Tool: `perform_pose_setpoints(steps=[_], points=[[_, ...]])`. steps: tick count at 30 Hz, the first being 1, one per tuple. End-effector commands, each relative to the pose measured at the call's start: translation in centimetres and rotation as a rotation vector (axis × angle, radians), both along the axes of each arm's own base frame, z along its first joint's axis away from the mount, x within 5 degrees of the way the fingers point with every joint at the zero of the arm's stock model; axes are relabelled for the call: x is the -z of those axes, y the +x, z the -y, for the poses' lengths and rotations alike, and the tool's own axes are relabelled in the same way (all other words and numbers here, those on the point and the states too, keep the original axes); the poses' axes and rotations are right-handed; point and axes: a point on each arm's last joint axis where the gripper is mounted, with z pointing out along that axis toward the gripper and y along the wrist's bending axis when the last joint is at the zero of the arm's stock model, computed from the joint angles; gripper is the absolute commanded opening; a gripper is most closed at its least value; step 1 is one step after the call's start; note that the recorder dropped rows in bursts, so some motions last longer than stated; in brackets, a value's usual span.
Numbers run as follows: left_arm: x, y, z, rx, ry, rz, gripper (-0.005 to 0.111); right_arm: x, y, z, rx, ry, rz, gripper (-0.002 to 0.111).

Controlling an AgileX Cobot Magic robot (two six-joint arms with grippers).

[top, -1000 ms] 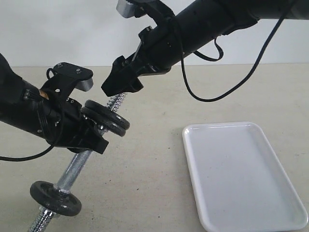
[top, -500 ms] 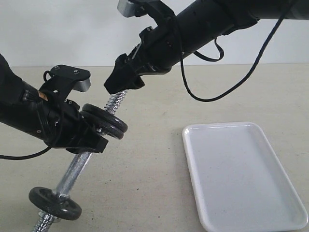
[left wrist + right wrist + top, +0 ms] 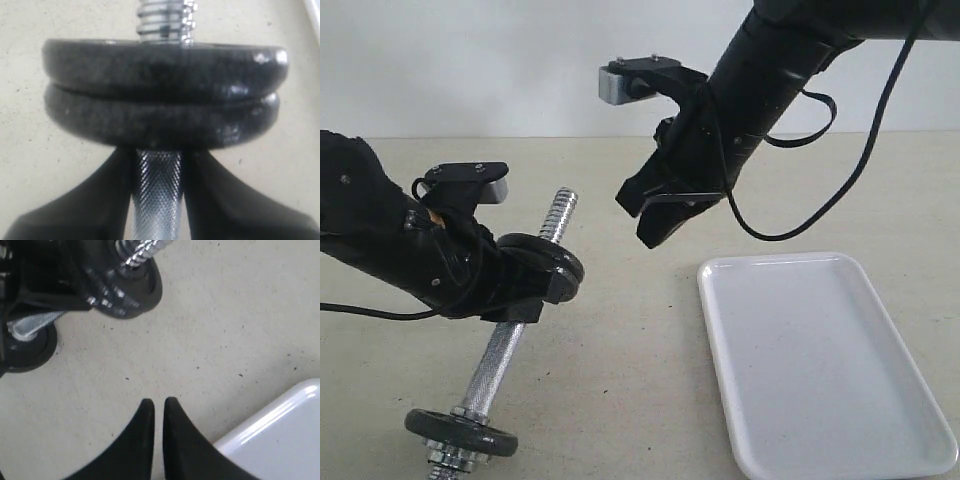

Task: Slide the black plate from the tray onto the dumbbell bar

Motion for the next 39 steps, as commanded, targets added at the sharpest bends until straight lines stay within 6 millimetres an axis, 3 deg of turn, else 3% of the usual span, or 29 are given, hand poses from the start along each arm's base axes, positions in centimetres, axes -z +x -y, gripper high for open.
perform_pose_setpoints(steps=[1,12,20,24,32,39], points=[[-2.1,3.0,0.5,-0.189,-0.137,0.247,0.004,-0.6,-0.6,0.6,-0.049,-0.04,-0.024,0.002],[-2.1,4.0,0.4,-0.319,-0.214,0.301,0.004,0.5,-0.8,1.8,-0.045,-0.178,-0.038,0.002],[-2.4,4.2,0.4,-0.375,-0.257,0.317,0.004,5.3,-2.7,3.0,-0.024,-0.237,-0.123,0.002],[-2.3,4.2,0.4,-0.359,-0.245,0.322,0.004,6.6,-3.2,3.4,-0.012,-0.247,-0.131,0.002],[-3.1,4.2,-0.6,-0.234,-0.143,0.384,0.004,7.3,-3.2,3.5,0.013,-0.244,-0.1,0.002],[-3.6,3.2,-2.3,0.086,0.09,0.372,0.004,7.3,-2.0,3.6,0.086,-0.248,0.007,0.002]])
